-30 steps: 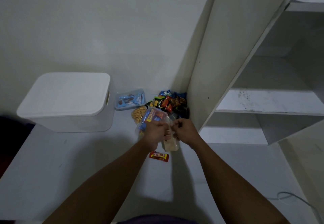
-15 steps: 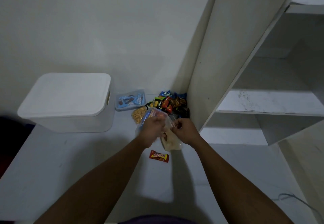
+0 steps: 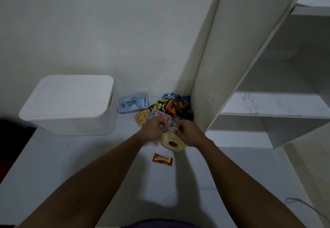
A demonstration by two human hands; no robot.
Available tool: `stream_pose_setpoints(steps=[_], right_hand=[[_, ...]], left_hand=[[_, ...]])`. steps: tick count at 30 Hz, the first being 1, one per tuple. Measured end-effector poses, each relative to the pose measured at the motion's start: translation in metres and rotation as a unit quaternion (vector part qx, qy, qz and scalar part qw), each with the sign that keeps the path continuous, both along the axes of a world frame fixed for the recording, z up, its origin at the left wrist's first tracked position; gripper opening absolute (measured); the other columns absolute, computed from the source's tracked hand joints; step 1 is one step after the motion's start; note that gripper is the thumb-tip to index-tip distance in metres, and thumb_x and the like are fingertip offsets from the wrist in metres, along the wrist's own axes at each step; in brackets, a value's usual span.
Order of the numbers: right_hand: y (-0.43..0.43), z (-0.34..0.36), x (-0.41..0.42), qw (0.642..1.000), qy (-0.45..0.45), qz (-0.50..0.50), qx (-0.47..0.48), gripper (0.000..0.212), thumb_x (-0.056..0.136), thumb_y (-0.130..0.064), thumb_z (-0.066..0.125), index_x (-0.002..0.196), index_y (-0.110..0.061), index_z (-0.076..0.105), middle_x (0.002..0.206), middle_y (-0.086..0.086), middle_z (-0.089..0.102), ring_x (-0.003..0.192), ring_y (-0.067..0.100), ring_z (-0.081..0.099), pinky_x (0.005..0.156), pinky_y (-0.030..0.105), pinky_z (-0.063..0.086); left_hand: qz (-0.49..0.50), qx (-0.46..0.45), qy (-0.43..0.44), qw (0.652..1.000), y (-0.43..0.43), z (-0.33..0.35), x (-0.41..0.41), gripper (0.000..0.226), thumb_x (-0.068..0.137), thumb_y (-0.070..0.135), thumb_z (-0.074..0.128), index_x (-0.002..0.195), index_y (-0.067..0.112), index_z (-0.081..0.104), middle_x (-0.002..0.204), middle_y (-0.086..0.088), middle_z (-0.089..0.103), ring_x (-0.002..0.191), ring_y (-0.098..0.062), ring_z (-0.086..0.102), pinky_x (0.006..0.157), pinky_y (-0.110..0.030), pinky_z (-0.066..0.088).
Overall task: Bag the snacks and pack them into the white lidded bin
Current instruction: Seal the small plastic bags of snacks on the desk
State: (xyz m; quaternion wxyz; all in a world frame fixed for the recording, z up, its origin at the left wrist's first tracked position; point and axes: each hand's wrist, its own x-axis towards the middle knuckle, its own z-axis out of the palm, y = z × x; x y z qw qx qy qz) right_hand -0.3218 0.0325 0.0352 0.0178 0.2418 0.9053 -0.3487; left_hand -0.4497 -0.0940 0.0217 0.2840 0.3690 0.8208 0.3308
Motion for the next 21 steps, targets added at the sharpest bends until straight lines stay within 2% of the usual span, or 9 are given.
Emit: stream_pose_setpoints(steps=[3,5,8,11,15,19,21], right_hand=[[-0.005,0.002,0.003,0.999,0.003,0.027,0.047,0.013,0.097,-0.016,0.051,0.084,-0.02,0.053,0.073,-0.012,0.045,0.064,0.004,0.043,0.057,0.027,0.035],[-0.006,-0.001,0.005,0.997,-0.003,0.028,0.074,0.011,0.099,-0.021,0.05,0.093,-0.018,0.058,0.081,-0.009,0.05,0.069,0.009,0.046,0.06,0.028,0.035],[-0.006,-0.007,0.008,0.997,-0.013,0.022,0.079,0.013,0.098,-0.025,0.05,0.099,-0.017,0.061,0.09,-0.003,0.058,0.078,0.014,0.052,0.067,0.031,0.042],[-0.007,-0.002,0.007,0.997,-0.014,0.021,0.076,0.01,0.096,-0.022,0.053,0.094,-0.016,0.061,0.083,-0.004,0.056,0.078,0.017,0.056,0.069,0.035,0.047],[-0.009,0.001,0.006,0.996,-0.017,0.007,0.093,0.013,0.094,-0.021,0.055,0.097,-0.013,0.065,0.092,0.004,0.065,0.083,0.023,0.061,0.072,0.036,0.049],[-0.011,-0.005,0.008,0.993,-0.013,-0.015,0.12,0.013,0.095,-0.024,0.052,0.094,-0.019,0.064,0.096,0.001,0.066,0.086,0.022,0.063,0.068,0.032,0.043],[-0.011,-0.007,0.007,0.992,-0.015,-0.032,0.123,0.013,0.095,-0.025,0.053,0.093,-0.021,0.065,0.097,-0.001,0.067,0.088,0.022,0.063,0.073,0.033,0.045]], left_hand=[[-0.041,-0.017,0.083,0.996,0.0,0.003,0.0,0.01,0.086,0.031,0.07,0.079,0.035,0.063,0.082,0.021,0.057,0.09,-0.007,0.053,0.092,-0.042,0.044],[-0.066,-0.01,0.126,0.99,0.0,0.005,0.0,0.003,0.086,0.032,0.069,0.088,0.029,0.07,0.091,0.018,0.06,0.094,-0.007,0.052,0.096,-0.042,0.04],[-0.112,-0.031,0.192,0.975,0.001,0.01,0.004,0.015,0.092,0.031,0.063,0.1,0.02,0.071,0.11,0.006,0.066,0.106,-0.014,0.055,0.096,-0.036,0.03],[-0.144,-0.053,0.243,0.958,0.0,0.009,0.007,0.018,0.097,0.029,0.052,0.099,0.021,0.068,0.116,0.002,0.064,0.113,-0.018,0.053,0.106,-0.046,0.029],[-0.157,-0.053,0.282,0.945,0.0,0.011,0.011,0.02,0.098,0.027,0.047,0.097,0.021,0.067,0.113,0.005,0.063,0.112,-0.018,0.053,0.107,-0.052,0.027],[-0.13,-0.006,0.293,0.947,0.001,0.018,0.011,0.015,0.094,0.027,0.057,0.094,0.024,0.072,0.105,0.008,0.065,0.106,-0.012,0.054,0.103,-0.046,0.03],[-0.125,-0.005,0.297,0.947,0.001,0.02,0.011,0.015,0.093,0.024,0.056,0.093,0.023,0.071,0.103,0.007,0.066,0.106,-0.013,0.054,0.099,-0.043,0.03]])
